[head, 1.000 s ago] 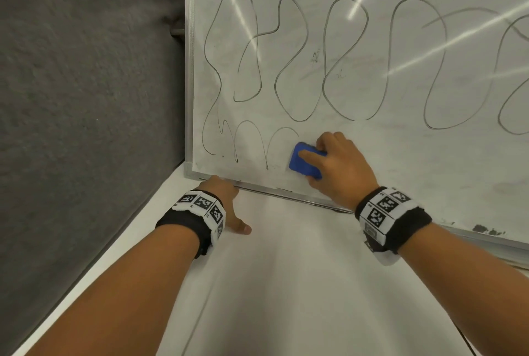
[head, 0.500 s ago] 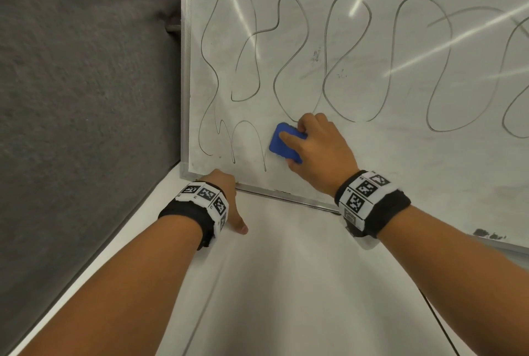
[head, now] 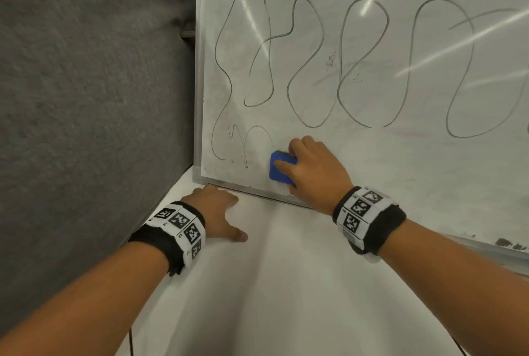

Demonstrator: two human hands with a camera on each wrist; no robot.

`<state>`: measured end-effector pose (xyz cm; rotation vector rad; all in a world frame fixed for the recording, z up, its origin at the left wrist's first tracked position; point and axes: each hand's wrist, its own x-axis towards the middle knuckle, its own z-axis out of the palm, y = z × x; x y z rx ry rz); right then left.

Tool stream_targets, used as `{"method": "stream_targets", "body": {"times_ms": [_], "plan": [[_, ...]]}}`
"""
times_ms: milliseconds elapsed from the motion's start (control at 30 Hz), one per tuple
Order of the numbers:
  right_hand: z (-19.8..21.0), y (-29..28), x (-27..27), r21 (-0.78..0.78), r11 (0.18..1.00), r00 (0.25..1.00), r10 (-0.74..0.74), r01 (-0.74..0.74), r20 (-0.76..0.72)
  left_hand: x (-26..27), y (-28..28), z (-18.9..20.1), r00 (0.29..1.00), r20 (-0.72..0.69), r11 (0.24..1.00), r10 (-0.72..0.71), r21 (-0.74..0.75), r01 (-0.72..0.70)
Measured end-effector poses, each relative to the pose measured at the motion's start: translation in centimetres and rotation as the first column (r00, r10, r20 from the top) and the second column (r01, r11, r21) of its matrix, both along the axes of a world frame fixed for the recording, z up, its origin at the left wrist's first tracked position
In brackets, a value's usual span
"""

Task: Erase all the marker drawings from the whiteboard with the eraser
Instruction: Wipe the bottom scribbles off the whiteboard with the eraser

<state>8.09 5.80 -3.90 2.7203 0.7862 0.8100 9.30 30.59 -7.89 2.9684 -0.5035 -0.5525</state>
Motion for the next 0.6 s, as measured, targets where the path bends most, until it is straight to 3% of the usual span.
{"method": "stream_targets", "body": {"times_ms": [67, 133, 200, 267, 433, 600], "plan": [[-0.4, -0.5, -0.5, -0.024, 1.000, 1.000, -0.015, 0.014, -0.016, 0.1, 0.4, 0.2, 0.998, 0.001, 0.996, 0.070, -0.060, -0.070], [0.1, -0.9, -0.3, 0.010, 1.000, 1.000, -0.019, 0.019, -0.005, 0.3, 0.7, 0.4, 0.968, 0.071, 0.957, 0.242, -0.180, -0.226], [0.4, -0.6, 0.2, 0.042, 0.999, 1.000, -0.025, 0.024, 0.014, 0.9, 1.2, 0.7, 0.885, 0.094, 0.835, 0.456, -0.388, -0.389], [0.0, 0.1, 0.4, 0.052, 0.999, 1.000, -0.015, 0.014, 0.022, 1.3, 1.4, 1.1, 0.806, 0.009, 0.686, 0.592, -0.532, -0.497], [-1.7, -0.2, -0.1, -0.026, 1.000, 1.000, -0.013, 0.013, -0.004, 2.6, 1.3, 1.1, 0.778, -0.064, 0.569, 0.625, -0.645, -0.510], [1.2, -0.9, 0.5, 0.126, 0.992, 0.996, -0.036, 0.026, 0.082, 3.4, 1.0, 1.2, 0.775, -0.157, 0.416, 0.612, -0.769, -0.485]]}}
